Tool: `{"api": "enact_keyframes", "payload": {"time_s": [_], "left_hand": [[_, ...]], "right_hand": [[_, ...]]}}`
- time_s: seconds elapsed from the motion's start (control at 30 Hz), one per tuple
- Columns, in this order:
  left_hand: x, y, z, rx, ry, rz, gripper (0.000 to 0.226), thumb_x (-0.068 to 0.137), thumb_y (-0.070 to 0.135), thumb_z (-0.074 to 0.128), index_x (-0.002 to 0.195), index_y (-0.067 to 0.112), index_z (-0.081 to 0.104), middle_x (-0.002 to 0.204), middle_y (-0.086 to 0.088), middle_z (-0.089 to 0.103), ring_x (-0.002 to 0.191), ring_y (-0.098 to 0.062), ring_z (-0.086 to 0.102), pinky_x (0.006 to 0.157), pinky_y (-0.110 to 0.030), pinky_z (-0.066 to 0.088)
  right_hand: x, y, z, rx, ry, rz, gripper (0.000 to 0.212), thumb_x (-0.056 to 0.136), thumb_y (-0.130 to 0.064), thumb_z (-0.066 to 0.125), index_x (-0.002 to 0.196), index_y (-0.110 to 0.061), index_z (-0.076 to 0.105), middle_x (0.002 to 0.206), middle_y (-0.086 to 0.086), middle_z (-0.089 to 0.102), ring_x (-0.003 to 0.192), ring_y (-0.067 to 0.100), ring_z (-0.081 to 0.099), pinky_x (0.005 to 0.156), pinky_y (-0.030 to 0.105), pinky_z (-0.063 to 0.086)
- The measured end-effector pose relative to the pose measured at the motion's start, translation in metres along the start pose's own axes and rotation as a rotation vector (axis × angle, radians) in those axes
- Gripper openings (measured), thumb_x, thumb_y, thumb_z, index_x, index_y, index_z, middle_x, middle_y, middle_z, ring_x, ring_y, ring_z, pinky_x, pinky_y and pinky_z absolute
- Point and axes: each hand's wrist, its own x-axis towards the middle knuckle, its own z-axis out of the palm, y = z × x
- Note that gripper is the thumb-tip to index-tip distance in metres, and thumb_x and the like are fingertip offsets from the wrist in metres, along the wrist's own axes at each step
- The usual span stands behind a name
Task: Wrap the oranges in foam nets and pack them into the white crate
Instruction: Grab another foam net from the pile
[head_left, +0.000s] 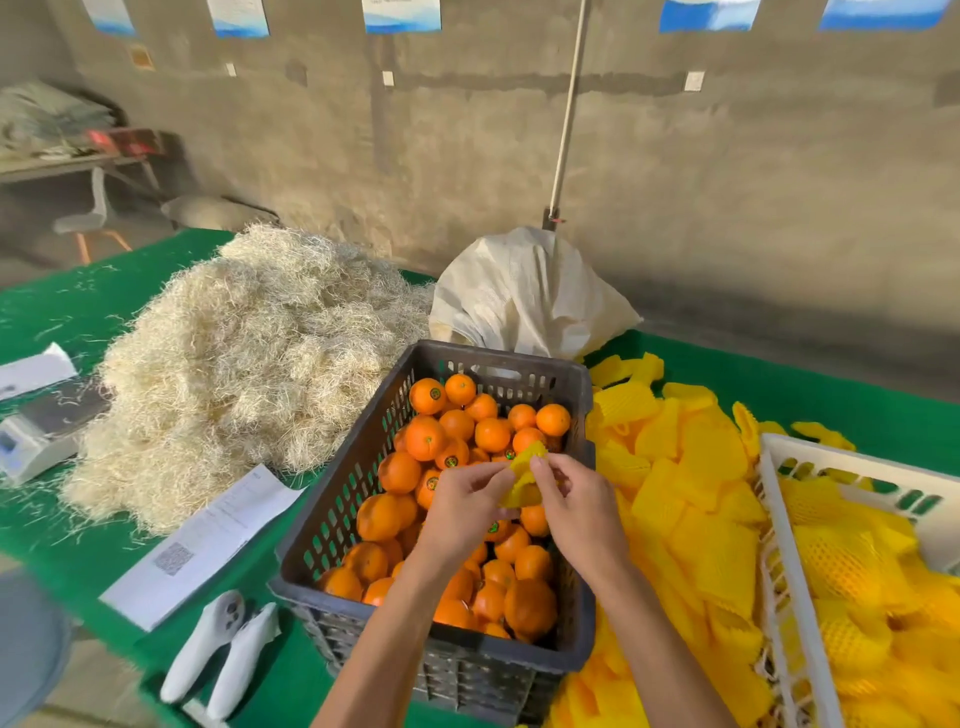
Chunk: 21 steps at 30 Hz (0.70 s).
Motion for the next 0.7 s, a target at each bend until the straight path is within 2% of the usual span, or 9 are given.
{"api": "enact_keyframes", "payload": {"time_s": [0.07, 0.17, 0.27, 0.33, 0.37, 0.4, 0.47, 0.57, 0.7], "left_hand": [[0.005, -0.007, -0.009, 0.114, 0.121, 0.036, 0.023, 0.105, 0.022, 0.061, 0.098, 0.026, 0.082, 0.088, 0.003, 0.079, 0.081, -0.017, 0.075, 0.069, -0.034, 0.065], [0.015, -0.014, -0.018, 0.342, 0.216, 0.058, 0.02, 0.102, 0.032, 0.065, 0.096, 0.023, 0.081, 0.085, 0.013, 0.076, 0.077, -0.005, 0.072, 0.064, -0.021, 0.058], [0.029, -0.019, -0.031, 0.39, 0.271, 0.023, 0.029, 0.105, 0.041, 0.057, 0.086, 0.025, 0.072, 0.078, 0.007, 0.072, 0.065, -0.011, 0.071, 0.059, -0.037, 0.06], [0.047, -0.026, -0.047, 0.666, 0.32, 0.075, 0.037, 0.108, 0.046, 0.043, 0.094, 0.021, 0.067, 0.088, 0.002, 0.071, 0.082, -0.022, 0.069, 0.069, -0.039, 0.055], [0.059, -0.032, -0.055, 0.845, 0.319, 0.084, 0.037, 0.11, 0.043, 0.04, 0.11, 0.018, 0.067, 0.109, -0.003, 0.07, 0.102, -0.026, 0.065, 0.084, -0.041, 0.053], [0.071, -0.037, -0.062, 0.969, 0.292, 0.047, 0.036, 0.11, 0.038, 0.039, 0.13, 0.017, 0.061, 0.133, -0.007, 0.061, 0.122, -0.03, 0.056, 0.097, -0.046, 0.049], [0.093, -0.047, -0.068, 1.078, 0.187, -0.104, 0.047, 0.108, 0.031, 0.047, 0.154, 0.022, 0.039, 0.16, -0.01, 0.035, 0.142, -0.038, 0.037, 0.108, -0.053, 0.046], [0.115, -0.063, -0.07, 1.198, 0.072, -0.205, 0.072, 0.101, 0.014, 0.06, 0.162, 0.025, 0.022, 0.167, -0.011, 0.021, 0.147, -0.041, 0.03, 0.113, -0.054, 0.041], [0.125, -0.072, -0.078, 1.125, 0.123, -0.163, 0.074, 0.093, 0.014, 0.071, 0.156, 0.015, 0.032, 0.154, -0.016, 0.041, 0.138, -0.04, 0.043, 0.112, -0.05, 0.043]], "right_hand": [[0.002, -0.004, 0.009, 0.043, -0.037, 0.017, 0.039, 0.101, -0.045, 0.055, 0.129, -0.021, 0.066, 0.112, -0.004, 0.072, 0.103, 0.012, 0.067, 0.086, 0.034, 0.058], [0.009, -0.008, 0.022, 0.067, -0.115, 0.087, 0.033, 0.096, -0.04, 0.063, 0.127, -0.028, 0.065, 0.116, -0.008, 0.069, 0.109, 0.015, 0.063, 0.089, 0.039, 0.058], [0.022, -0.007, 0.029, 0.002, -0.071, 0.133, 0.025, 0.094, -0.036, 0.062, 0.114, -0.024, 0.071, 0.102, -0.007, 0.07, 0.092, 0.01, 0.064, 0.074, 0.028, 0.056], [0.032, -0.005, 0.031, -0.064, 0.005, 0.129, 0.019, 0.096, -0.034, 0.059, 0.095, -0.02, 0.071, 0.08, -0.008, 0.064, 0.068, 0.002, 0.058, 0.056, 0.017, 0.042], [0.037, -0.004, 0.033, -0.093, 0.025, 0.121, 0.023, 0.096, -0.033, 0.058, 0.08, -0.018, 0.067, 0.068, -0.008, 0.057, 0.058, 0.002, 0.053, 0.051, 0.017, 0.036], [0.042, -0.004, 0.036, -0.118, 0.023, 0.118, 0.032, 0.096, -0.032, 0.058, 0.066, -0.019, 0.056, 0.059, -0.007, 0.048, 0.051, 0.004, 0.047, 0.046, 0.017, 0.031], [0.051, -0.004, 0.041, -0.163, -0.006, 0.124, 0.045, 0.097, -0.033, 0.06, 0.058, -0.024, 0.039, 0.053, -0.005, 0.038, 0.047, 0.008, 0.041, 0.041, 0.018, 0.026], [0.062, -0.003, 0.05, -0.197, -0.034, 0.153, 0.043, 0.099, -0.034, 0.06, 0.062, -0.019, 0.043, 0.058, -0.003, 0.044, 0.051, 0.01, 0.044, 0.046, 0.022, 0.029], [0.064, 0.001, 0.053, -0.213, 0.0, 0.185, 0.038, 0.099, -0.032, 0.061, 0.066, -0.019, 0.048, 0.061, -0.005, 0.048, 0.053, 0.008, 0.047, 0.045, 0.017, 0.026]]}}
